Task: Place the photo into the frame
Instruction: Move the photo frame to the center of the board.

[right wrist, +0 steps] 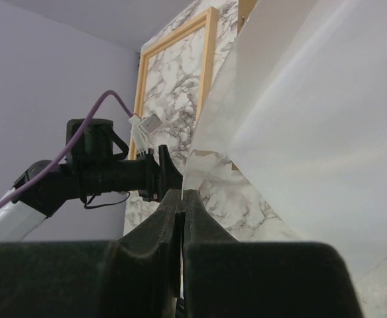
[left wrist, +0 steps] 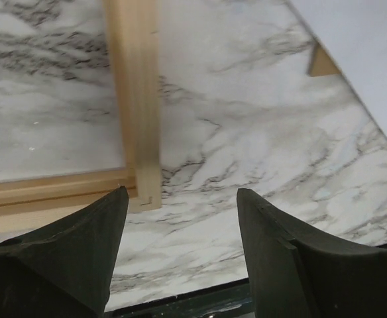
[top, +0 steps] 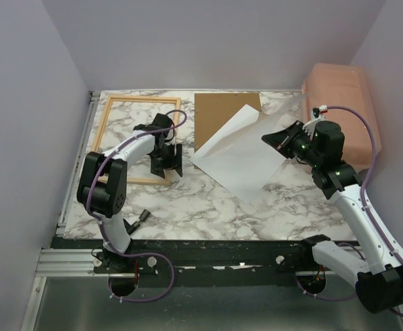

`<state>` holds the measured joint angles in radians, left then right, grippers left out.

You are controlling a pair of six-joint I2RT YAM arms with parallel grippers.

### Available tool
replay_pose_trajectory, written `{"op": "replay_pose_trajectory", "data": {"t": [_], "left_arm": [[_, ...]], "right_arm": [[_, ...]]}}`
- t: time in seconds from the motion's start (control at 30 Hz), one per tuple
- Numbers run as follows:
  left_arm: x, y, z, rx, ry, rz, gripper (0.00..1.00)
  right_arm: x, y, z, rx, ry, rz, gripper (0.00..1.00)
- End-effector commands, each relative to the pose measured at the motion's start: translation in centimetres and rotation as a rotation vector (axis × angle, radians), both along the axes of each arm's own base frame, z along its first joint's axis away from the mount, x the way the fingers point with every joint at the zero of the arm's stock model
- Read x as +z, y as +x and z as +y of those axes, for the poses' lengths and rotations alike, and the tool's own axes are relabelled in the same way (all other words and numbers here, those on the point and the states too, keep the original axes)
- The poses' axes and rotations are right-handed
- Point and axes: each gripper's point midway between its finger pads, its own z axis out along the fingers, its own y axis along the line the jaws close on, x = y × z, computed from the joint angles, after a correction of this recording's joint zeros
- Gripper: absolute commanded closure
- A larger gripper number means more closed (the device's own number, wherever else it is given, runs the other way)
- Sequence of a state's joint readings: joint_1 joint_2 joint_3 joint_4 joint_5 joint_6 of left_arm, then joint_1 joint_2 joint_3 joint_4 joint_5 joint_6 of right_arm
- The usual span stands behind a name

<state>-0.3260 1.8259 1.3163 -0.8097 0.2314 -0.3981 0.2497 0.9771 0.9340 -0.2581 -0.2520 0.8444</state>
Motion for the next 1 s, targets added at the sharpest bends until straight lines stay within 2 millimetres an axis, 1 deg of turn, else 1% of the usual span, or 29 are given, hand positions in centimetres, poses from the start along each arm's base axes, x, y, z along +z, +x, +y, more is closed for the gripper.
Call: {"op": "replay_pose_trajectory", "data": {"t": [0.0,0.07,0.13,0.27,0.33,0.5,0.57,0.7,0.77,0.83,0.97], "left_arm": [[-1.3,0.7,3.3,0.186,0.099,-0.061,0.31],[-1.4,1.1,3.9,0.206,0.128,-0.075,0.31],[-1.4,1.4,4.2,0.201,0.159,-0.053,0.32],[-1.4,1.8,3.8,0.166,0.173,-0.027,0.33],[-1.3,1.6,3.5,0.143,0.171,-0.014,0.34],[-1.4,0.2,2.0,0.103,0.126,0.017,0.36],[-1.8,-0.5,1.5,0.094,0.098,0.043,0.37],[-4.0,-2.1,1.1,0.085,0.107,0.101,0.39],[-5.0,-3.1,0.4,0.082,0.083,0.128,0.4],[-5.5,-3.8,-0.4,0.089,0.034,0.135,0.41],[-5.2,-5.0,-2.8,0.091,-0.079,0.138,0.42]], "right_arm": [[1.7,-0.3,1.0,0.06,0.025,-0.052,0.99],[1.4,-0.6,1.0,0.065,0.025,-0.048,0.99],[1.4,-0.9,0.9,0.067,0.026,-0.046,0.99],[1.3,-1.3,0.8,0.064,0.021,-0.047,0.99],[1.3,-1.3,0.6,0.06,0.01,-0.05,0.99],[1.7,-1.3,0.3,0.05,-0.016,-0.056,0.99],[1.8,-1.3,0.3,0.054,-0.018,-0.057,0.99],[2.1,-1.4,0.4,0.063,-0.021,-0.061,0.99],[2.3,-1.4,0.3,0.061,-0.03,-0.065,0.99],[2.6,-1.5,0.2,0.059,-0.035,-0.07,0.99],[2.9,-1.5,0.3,0.066,-0.036,-0.074,0.99]]}}
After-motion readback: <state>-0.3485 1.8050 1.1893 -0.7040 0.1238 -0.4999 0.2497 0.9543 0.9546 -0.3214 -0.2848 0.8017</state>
